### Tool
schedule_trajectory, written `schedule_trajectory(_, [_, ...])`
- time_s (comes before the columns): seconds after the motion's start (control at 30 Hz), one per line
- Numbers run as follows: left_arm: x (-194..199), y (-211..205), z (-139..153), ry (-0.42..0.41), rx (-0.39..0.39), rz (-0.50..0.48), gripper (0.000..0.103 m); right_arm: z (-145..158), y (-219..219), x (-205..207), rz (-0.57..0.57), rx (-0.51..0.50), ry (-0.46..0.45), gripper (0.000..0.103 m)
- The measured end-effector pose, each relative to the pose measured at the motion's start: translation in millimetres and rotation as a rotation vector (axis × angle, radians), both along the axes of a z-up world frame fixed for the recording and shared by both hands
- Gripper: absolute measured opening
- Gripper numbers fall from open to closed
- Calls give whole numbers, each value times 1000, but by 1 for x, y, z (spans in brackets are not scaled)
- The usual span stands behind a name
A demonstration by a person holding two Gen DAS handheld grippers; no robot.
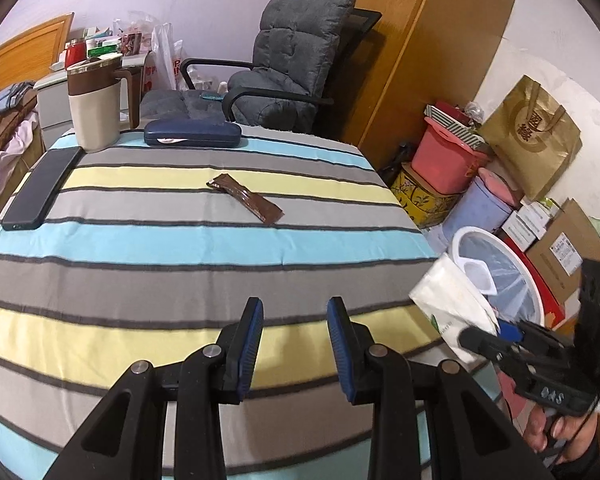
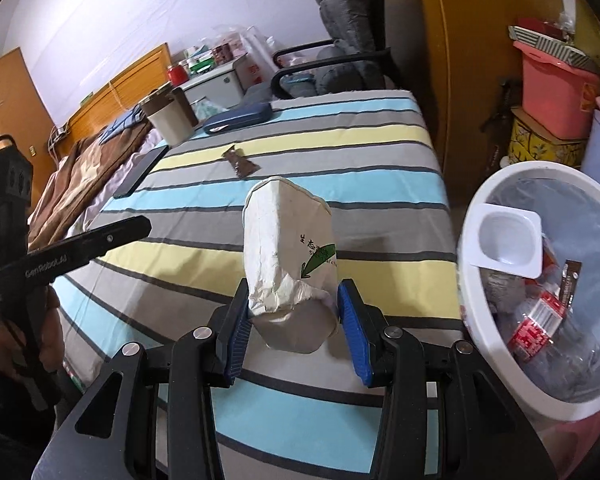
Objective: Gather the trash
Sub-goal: 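Grasp the brown wrapper on the table with the left tool while the right tool holds the paper bag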
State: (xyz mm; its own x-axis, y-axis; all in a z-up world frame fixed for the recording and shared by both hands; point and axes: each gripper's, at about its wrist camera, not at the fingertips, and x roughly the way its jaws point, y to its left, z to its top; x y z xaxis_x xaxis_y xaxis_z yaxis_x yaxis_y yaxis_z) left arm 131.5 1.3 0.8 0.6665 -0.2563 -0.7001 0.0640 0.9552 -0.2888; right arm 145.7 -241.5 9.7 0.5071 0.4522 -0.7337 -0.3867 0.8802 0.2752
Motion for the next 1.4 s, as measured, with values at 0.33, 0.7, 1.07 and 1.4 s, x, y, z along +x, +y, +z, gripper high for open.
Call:
schedule_trajectory(0.33, [68,9,-10,42,-36,106,39,-12,-14,2,-24,10,4,45])
schedule_trajectory(0.7, [145,11,-34,87,-12,208,40,-21,-19,15,-29,40,36,45])
schedule_trajectory(1.07, [164,12,-53,117,28,202,21,-23,-19,19,-18,54,41,45])
schedule_trajectory(1.4, [115,0,-41,96,53,100,18,-14,-21,10,-19,63,11,45])
